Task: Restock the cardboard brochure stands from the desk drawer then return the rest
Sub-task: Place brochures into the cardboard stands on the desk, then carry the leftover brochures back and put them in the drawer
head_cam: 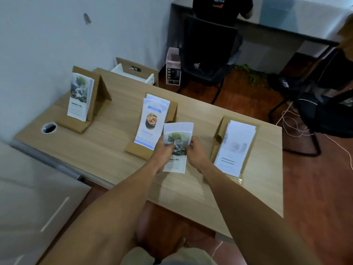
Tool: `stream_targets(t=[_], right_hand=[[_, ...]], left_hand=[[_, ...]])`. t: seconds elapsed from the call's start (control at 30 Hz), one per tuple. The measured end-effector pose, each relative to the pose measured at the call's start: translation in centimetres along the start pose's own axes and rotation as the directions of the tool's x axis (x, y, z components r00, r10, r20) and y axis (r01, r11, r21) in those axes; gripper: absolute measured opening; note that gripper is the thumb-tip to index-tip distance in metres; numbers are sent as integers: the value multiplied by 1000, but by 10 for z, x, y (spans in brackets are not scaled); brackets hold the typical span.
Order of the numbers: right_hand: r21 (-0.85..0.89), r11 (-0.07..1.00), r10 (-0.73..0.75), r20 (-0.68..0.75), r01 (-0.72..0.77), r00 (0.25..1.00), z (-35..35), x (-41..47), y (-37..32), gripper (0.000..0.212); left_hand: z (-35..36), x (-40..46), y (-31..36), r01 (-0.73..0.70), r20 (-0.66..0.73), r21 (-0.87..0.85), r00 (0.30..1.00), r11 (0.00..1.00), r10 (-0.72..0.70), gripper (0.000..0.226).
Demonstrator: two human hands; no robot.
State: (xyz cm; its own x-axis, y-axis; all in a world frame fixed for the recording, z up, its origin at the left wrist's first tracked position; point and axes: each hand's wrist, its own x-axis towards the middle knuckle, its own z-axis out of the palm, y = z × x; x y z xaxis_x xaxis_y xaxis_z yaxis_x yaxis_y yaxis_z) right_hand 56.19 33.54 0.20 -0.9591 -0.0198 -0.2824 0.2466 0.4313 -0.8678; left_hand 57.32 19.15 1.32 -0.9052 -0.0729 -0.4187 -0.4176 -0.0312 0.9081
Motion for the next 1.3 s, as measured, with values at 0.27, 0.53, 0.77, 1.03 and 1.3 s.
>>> stream_targets(t=[0.27, 0.53, 0.77, 1.03, 1.3], right_hand=[[-55, 990, -134, -47, 132, 990, -29, -9, 23, 14], [-92, 975, -211, -103, 202, 972, -33, -2, 11, 11], [-141, 987, -76, -20, 73, 997, -21, -2, 37, 21], [-158, 987, -13, -43, 7, 999, -8, 1, 55, 13], [-98, 994, -50, -54, 45, 997, -30, -14, 36, 25]], left_hand=[[33, -11, -8, -71, -106, 54, 991, 996, 77, 29], [32, -3, 6, -154, -85, 97, 983, 983, 162, 29], [31, 1, -23, -103, -59, 219, 991, 970, 119, 39], [33, 11, -48, -39, -59, 363, 996, 931, 65, 50], [26, 10, -24, -16, 42, 333, 999, 943, 2, 27]])
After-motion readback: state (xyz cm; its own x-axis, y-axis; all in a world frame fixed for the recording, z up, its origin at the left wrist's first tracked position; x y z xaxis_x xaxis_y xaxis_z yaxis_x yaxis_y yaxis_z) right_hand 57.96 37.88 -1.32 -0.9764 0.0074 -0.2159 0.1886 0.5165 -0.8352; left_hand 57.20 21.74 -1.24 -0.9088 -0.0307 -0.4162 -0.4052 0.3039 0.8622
